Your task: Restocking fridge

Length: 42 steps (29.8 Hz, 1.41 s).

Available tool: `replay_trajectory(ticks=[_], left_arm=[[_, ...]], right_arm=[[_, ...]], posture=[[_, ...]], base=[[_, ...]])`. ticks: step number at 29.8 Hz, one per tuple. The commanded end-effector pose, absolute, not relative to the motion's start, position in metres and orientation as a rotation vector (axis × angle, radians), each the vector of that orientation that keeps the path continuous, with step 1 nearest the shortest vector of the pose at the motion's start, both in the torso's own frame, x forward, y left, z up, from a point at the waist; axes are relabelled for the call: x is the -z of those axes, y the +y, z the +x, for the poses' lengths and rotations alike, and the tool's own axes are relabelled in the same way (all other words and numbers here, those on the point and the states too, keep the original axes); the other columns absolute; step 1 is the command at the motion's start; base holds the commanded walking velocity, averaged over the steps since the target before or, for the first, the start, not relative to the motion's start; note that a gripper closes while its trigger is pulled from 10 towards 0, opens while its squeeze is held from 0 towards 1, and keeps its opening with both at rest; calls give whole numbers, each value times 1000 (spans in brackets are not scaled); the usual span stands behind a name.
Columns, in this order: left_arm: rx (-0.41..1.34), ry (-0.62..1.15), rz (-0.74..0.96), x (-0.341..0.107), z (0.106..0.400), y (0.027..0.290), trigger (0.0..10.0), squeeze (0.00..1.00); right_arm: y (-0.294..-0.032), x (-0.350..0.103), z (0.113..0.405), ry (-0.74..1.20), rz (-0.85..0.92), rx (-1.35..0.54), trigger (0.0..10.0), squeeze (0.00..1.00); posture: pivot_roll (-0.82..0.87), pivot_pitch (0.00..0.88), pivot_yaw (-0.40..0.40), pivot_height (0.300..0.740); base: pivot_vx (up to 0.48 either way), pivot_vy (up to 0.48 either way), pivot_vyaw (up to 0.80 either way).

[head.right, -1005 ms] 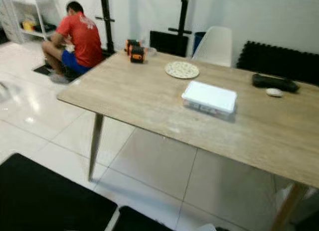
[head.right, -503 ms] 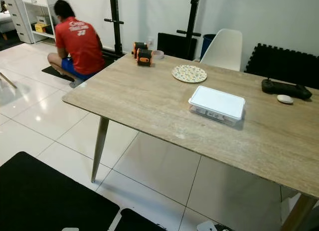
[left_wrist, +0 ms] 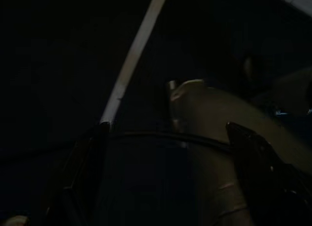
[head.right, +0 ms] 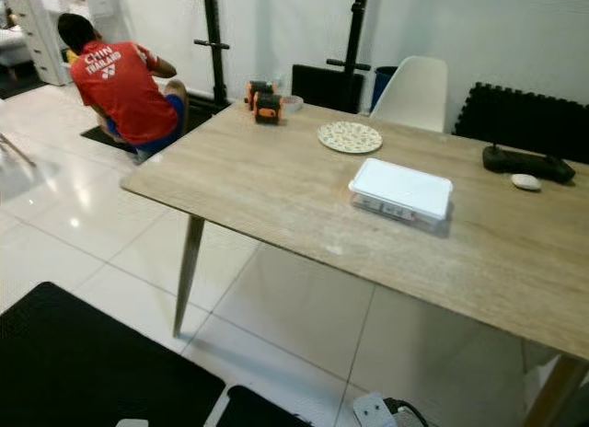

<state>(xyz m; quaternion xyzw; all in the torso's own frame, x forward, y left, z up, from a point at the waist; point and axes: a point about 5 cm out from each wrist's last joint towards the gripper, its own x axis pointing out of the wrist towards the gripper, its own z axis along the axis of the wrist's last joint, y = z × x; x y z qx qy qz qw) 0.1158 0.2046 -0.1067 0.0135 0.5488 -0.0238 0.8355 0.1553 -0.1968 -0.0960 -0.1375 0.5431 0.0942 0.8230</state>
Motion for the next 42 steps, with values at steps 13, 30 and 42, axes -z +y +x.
replay_trajectory(ticks=[13, 30, 42], left_arm=[[49, 1149, 9, 104, 126, 202, 10000, 0], [84, 1153, 30, 107, 123, 192, 10000, 0], [60, 1116, 59, 105, 125, 199, 10000, 0]], right_arm=[[-222, 99, 135, 1222, -318, -127, 10000, 0], [-220, 96, 146, 1211, -410, -148, 10000, 0], [-225, 96, 144, 1179, -488, -93, 10000, 0]], posture=[[-32, 0, 5, 740], [-27, 0, -4, 740], [-25, 0, -7, 740]], base=[[0, 0, 0], [0, 0, 0], [0, 0, 0]])
